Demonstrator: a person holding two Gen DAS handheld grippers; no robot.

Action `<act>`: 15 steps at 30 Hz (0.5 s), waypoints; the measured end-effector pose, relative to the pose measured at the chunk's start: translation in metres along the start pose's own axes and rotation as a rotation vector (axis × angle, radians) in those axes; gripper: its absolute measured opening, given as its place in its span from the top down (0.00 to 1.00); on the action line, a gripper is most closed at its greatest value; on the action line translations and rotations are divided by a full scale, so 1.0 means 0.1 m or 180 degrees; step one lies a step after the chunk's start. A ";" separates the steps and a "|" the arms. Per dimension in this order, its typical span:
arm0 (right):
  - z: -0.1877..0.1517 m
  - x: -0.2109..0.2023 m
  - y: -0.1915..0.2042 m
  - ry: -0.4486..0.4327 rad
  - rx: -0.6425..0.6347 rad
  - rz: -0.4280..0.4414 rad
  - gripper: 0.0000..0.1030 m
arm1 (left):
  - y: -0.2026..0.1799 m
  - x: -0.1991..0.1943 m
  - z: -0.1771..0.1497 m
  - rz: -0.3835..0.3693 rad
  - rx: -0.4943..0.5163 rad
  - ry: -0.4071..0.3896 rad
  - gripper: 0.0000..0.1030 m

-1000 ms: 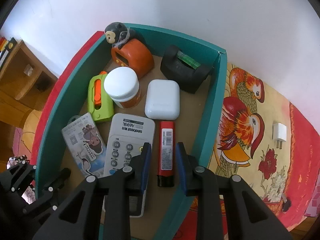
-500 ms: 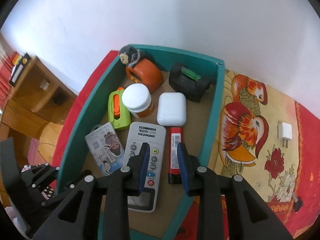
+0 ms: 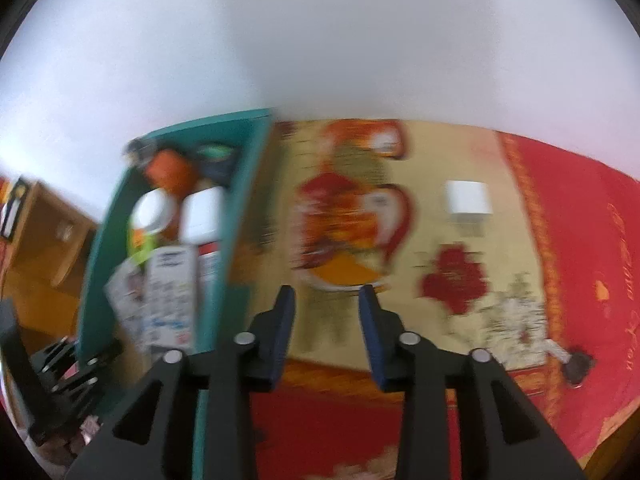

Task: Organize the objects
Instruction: 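Move the right tool over the white charger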

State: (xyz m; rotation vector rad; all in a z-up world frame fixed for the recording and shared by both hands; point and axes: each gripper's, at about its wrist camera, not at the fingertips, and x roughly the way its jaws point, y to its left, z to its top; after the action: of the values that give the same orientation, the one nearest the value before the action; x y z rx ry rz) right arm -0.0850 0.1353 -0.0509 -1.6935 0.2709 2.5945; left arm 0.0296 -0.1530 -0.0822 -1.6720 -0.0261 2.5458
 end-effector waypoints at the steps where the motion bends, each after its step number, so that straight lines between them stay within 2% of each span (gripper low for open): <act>1: 0.03 0.04 -0.09 -0.0002 0.0051 -0.0064 0.55 | 0.00 0.00 0.00 -0.0003 0.0002 0.0001 0.79; 8: 0.32 0.30 -0.64 0.0004 0.0262 -0.0298 0.54 | -0.01 -0.01 -0.02 0.0045 0.0027 0.0045 0.79; 15: 0.52 0.59 -0.79 0.0054 0.0208 -0.0341 0.54 | 0.01 0.01 -0.03 0.0129 -0.0010 0.0089 0.79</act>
State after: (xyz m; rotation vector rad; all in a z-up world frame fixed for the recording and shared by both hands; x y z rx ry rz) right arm -0.1465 0.2178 -0.0944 -1.6611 0.2548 2.4689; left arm 0.0319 -0.1538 -0.0839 -1.7264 0.0061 2.5522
